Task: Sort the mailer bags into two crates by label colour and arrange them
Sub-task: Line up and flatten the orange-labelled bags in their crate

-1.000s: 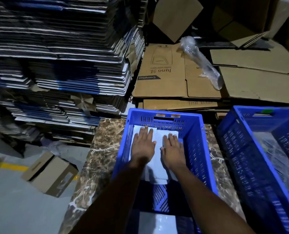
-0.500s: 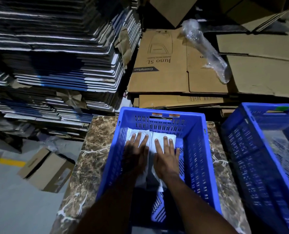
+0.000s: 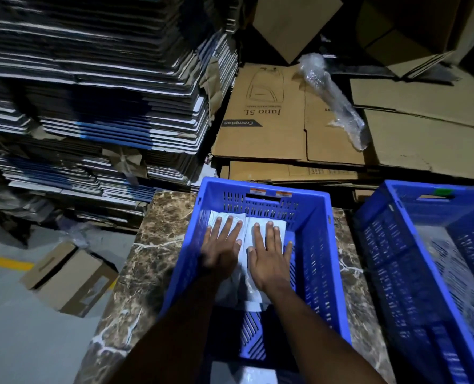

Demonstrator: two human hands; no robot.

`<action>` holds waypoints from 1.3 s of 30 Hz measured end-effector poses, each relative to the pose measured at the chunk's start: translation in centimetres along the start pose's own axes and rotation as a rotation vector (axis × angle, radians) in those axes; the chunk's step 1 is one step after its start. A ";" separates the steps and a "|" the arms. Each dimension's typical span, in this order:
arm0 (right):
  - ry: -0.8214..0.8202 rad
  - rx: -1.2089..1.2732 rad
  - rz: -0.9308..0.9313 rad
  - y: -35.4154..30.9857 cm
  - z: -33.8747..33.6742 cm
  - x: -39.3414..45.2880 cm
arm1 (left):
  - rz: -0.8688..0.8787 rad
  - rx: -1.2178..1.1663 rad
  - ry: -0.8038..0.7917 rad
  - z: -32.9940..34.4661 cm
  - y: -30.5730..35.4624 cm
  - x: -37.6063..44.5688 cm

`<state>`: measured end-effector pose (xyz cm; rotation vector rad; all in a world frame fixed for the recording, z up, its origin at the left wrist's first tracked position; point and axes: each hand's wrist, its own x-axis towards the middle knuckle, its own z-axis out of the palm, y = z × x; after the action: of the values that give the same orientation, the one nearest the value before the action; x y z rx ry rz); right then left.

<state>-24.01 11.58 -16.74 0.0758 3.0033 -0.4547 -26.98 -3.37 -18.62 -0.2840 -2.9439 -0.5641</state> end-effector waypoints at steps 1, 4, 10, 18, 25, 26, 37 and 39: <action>0.049 0.003 -0.017 -0.2 -0.3 -0.6 | -0.024 0.019 -0.006 -0.4 0.4 -0.3; 0.171 0.003 -0.028 -0.3 0.0 -2.4 | -0.100 0.005 0.022 -0.7 1.3 -2.2; 0.068 -0.063 -0.060 0.8 3.5 -3.9 | -0.093 -0.035 -0.068 1.2 0.1 -5.8; 0.052 -0.069 -0.079 1.7 5.4 -3.6 | -0.102 -0.047 0.059 2.2 0.0 -5.9; 0.066 -0.079 -0.052 0.9 3.9 -3.5 | -0.140 -0.137 0.014 2.0 0.0 -5.2; 0.082 -0.073 -0.047 0.6 3.5 -3.3 | -0.183 -0.192 0.043 1.8 0.2 -4.7; 0.098 0.008 -0.015 0.2 2.8 2.3 | -0.030 -0.076 -0.066 2.1 -0.9 2.8; 0.084 -0.024 -0.030 0.5 3.4 2.4 | -0.018 -0.117 -0.028 2.6 -1.4 2.4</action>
<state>-26.06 11.14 -20.40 0.0498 3.0953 -0.4291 -29.88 -3.33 -21.11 -0.2791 -2.9479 -0.7418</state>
